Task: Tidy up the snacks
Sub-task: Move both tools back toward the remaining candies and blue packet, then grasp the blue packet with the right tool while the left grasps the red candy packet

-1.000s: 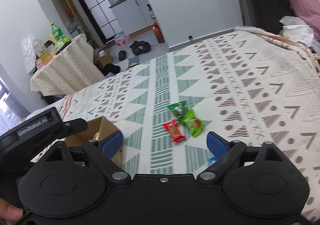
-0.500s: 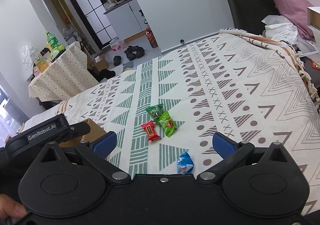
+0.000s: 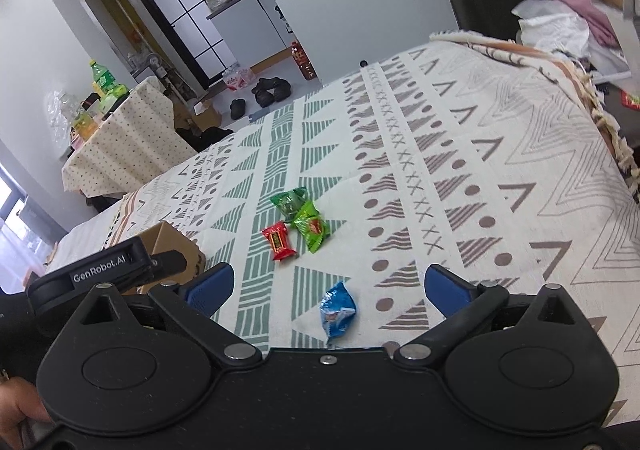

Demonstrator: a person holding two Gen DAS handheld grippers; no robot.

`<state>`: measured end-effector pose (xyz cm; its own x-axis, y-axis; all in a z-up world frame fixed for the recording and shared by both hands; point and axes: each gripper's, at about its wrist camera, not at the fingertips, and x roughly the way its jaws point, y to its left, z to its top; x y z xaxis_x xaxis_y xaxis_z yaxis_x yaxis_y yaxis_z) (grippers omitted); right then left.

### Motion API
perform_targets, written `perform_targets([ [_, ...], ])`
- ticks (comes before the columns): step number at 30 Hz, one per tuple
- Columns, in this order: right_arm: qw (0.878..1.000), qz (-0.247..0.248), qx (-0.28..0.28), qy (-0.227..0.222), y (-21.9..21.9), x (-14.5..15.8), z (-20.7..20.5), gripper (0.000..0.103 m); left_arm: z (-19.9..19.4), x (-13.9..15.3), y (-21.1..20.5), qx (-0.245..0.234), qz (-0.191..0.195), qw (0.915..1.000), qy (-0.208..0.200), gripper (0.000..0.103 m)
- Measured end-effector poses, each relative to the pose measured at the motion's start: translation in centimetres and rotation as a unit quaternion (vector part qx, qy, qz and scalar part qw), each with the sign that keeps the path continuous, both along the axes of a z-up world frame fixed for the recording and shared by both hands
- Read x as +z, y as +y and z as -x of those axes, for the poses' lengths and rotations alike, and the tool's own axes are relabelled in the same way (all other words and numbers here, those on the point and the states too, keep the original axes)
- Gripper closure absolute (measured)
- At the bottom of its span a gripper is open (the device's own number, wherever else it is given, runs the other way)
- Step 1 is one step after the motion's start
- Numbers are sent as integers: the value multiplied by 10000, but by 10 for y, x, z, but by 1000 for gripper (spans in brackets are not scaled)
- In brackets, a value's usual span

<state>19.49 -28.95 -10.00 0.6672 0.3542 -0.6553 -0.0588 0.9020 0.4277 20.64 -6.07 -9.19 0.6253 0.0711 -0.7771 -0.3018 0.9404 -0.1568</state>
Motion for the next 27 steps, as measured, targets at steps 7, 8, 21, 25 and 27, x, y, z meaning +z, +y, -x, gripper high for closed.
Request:
perform_targets([
  [7,9992,-298,-18,284,-14,-30,-5,9,-9,-18,-10,-75,-2,9996,274,5],
  [8,9987,-363,-28,342,-16,-34,-6,10,-10,-21,-12,-93,1,9994,318,6],
  [21,9956,-530,252,729,0,-72,-29,23,-37,-48,-10,174,187,9977,633,23],
  [25,9938,-527,353,916,8,-85,-40,30,-48,-54,-7,315,272,9967,695,24],
  [27,9928,-526,434,986,13,-91,-45,33,-53,-57,-8,342,303,9963,728,26],
])
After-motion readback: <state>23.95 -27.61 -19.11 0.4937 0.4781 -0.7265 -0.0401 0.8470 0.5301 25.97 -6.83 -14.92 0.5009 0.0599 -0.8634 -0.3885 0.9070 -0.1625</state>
